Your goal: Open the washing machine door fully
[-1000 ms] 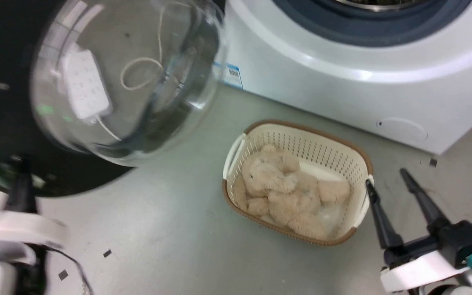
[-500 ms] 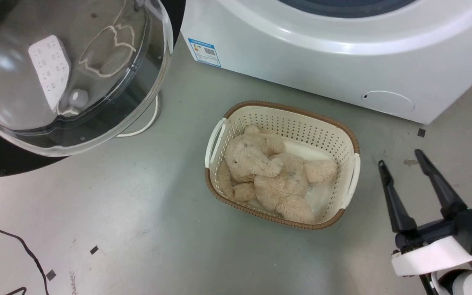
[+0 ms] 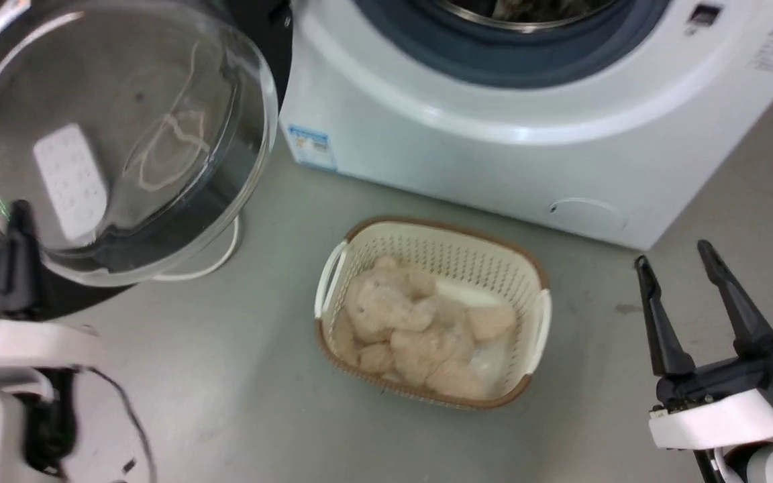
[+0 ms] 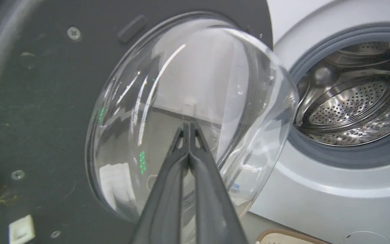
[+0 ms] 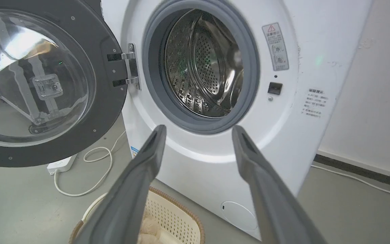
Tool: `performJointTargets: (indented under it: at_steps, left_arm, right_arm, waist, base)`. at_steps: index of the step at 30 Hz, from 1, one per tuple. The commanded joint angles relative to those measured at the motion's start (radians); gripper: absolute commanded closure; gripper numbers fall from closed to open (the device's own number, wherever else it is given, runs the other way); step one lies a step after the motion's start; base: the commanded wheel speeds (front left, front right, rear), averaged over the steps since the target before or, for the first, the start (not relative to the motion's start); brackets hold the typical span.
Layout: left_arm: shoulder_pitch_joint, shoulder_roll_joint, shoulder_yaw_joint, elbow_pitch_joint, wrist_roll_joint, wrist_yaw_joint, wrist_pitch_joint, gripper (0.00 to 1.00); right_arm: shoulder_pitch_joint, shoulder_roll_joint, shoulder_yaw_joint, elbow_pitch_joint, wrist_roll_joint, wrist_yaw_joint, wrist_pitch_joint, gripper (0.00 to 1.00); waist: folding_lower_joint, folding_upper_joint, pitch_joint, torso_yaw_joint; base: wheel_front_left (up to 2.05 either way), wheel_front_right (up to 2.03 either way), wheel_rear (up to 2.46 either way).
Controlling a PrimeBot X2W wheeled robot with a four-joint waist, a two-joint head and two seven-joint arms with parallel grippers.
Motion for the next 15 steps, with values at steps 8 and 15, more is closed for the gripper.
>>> performJointTargets:
  at_steps: [8, 15]
  left_arm:
    - [0.144, -0.1, -0.083, -0.21, 0.063, 0.053, 0.0, 1.0]
    - [0.238, -0.161, -0.168, -0.264, 0.103, 0.091, 0.017, 0.4]
  right_arm:
    - [0.052, 0.03, -0.003, -0.039, -0.018, -0.001, -0.017, 0.0]
    - [0.114, 0.049, 0.013, -0.042, -0.022, -0.001, -0.02, 0.0]
  waist:
    - [0.0002, 0.0, -0.126, -0.129]
    - [0.0002, 0.0, -0.169, -0.195]
  base:
    - [0.0, 0.0, 0.0]
    - [0.0, 0.0, 0.0]
